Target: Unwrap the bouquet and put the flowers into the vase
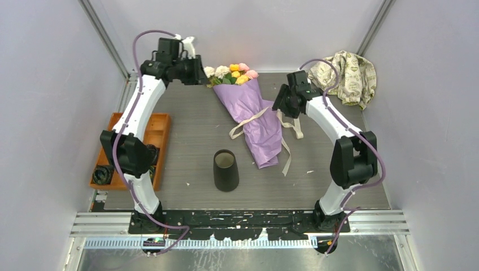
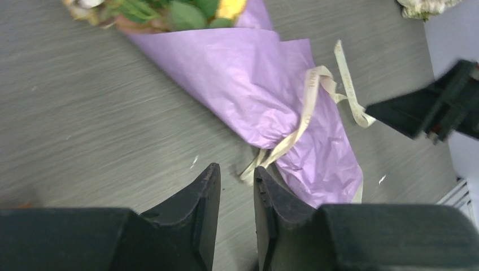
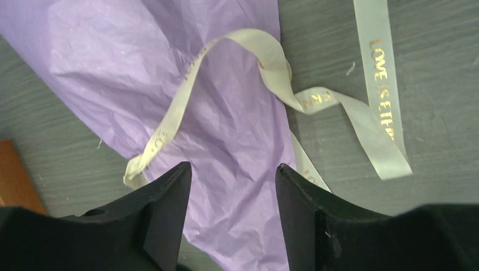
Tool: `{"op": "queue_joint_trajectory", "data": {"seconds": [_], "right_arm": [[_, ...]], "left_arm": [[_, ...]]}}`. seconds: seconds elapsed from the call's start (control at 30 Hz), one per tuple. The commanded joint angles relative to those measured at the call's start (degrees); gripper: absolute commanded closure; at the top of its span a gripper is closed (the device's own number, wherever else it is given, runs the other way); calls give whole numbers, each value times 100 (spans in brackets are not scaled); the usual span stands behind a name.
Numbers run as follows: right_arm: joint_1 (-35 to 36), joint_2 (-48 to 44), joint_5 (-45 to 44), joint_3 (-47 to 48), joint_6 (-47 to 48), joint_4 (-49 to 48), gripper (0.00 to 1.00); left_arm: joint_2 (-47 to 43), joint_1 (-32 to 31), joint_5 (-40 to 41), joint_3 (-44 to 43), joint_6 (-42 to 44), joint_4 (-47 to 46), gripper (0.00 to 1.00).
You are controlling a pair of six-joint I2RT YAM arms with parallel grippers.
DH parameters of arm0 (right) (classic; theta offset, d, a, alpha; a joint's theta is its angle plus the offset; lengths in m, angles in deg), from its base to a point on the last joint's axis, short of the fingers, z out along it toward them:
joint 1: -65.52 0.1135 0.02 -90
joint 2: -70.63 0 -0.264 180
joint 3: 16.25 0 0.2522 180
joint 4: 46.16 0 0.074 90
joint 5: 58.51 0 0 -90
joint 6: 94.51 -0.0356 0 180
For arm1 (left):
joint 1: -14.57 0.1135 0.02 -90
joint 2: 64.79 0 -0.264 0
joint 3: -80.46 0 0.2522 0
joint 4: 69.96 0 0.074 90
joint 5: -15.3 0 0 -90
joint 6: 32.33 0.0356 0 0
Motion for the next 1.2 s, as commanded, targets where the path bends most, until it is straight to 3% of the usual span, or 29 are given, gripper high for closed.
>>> {"op": "queue_joint_trajectory", "data": {"seconds": [0.0, 0.17, 0.27, 0.57, 1.17], "right_arm": [[-8, 589, -16, 489, -49, 346, 39], [-12, 333, -80, 105, -243, 68, 38], [-24, 134, -173, -140, -214, 76, 38], [-105, -803, -628, -990, -377, 60, 33], [-211, -1493, -512, -1504, -365, 76, 32]], "left_arm": [[317, -858, -103, -971, 724, 578, 69], [1473, -1600, 349, -2845, 1461, 1966, 66], [1928, -1877, 637, -3381, 1766, 2235, 64], [2462, -2189, 524, -3019, 2183, 1910, 48], [3421, -2604, 1073, -2856, 2193, 1402, 47]]}}
